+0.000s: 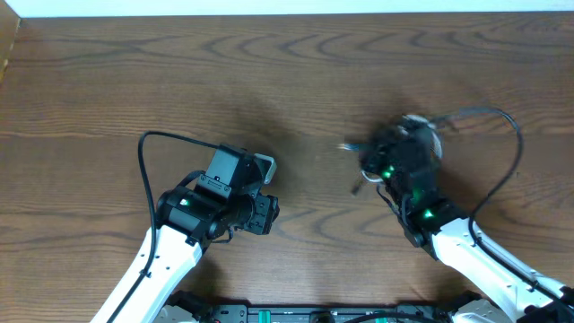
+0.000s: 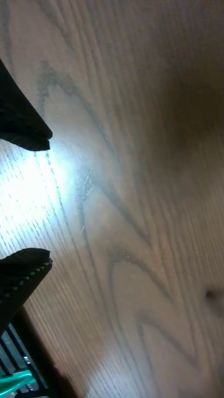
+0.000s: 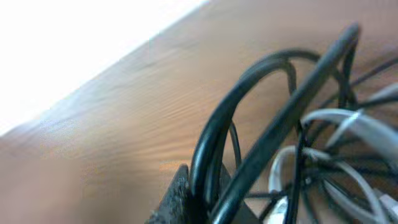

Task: Untangle cables

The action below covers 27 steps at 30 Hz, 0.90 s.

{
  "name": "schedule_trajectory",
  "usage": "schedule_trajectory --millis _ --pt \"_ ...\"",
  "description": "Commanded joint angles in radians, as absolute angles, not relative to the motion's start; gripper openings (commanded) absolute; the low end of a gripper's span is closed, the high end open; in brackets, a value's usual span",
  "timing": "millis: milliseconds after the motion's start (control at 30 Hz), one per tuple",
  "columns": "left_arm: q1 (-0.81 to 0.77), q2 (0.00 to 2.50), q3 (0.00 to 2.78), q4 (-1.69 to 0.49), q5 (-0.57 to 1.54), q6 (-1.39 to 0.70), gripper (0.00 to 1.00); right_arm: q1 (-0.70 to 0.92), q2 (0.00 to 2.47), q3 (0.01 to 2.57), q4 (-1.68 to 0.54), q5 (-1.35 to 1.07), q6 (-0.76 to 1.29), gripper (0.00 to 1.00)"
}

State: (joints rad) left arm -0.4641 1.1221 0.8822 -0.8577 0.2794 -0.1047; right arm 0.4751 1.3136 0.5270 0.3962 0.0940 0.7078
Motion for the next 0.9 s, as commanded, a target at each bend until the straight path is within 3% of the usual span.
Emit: schedule_trajectory --millis 0,133,233,333,467,567,633,867 --pt "-0.467 1.122 0.883 -0.867 0.280 -0.107 0.56 0.471 1.309 0.544 0.547 -0.468 0.418 0.01" --pt "-0.467 1.122 0.883 -0.873 0.281 -0.107 0.56 0.470 1.309 0.545 0.685 -0.785 0.325 0.01" --pt "-0.467 1.122 0.883 -0.871 0.313 -0.107 0.56 0.464 1.309 0.545 0.568 -0.909 0.235 0.01" --pt "-0.467 1.122 0.883 -0.865 0.323 -0.106 0.56 0.464 1.309 0.544 0.290 -0.831 0.152 0.02" --pt "-0.467 1.122 0.883 -0.846 0.325 -0.107 0.56 0.464 1.309 0.544 -0.096 -0.403 0.152 0.01" --pt "-0.467 1.122 0.883 -0.810 0.332 -0.107 0.56 0.464 1.309 0.544 -0.250 -0.069 0.285 0.52" --pt "-0.467 1.122 0.883 -0.787 0.347 -0.110 0.57 0.464 1.309 0.544 -0.296 0.097 0.396 0.99" --pt "-0.467 1.122 0.883 -0.794 0.366 -0.110 0.57 0.463 1.309 0.544 -0.339 0.373 0.872 0.99"
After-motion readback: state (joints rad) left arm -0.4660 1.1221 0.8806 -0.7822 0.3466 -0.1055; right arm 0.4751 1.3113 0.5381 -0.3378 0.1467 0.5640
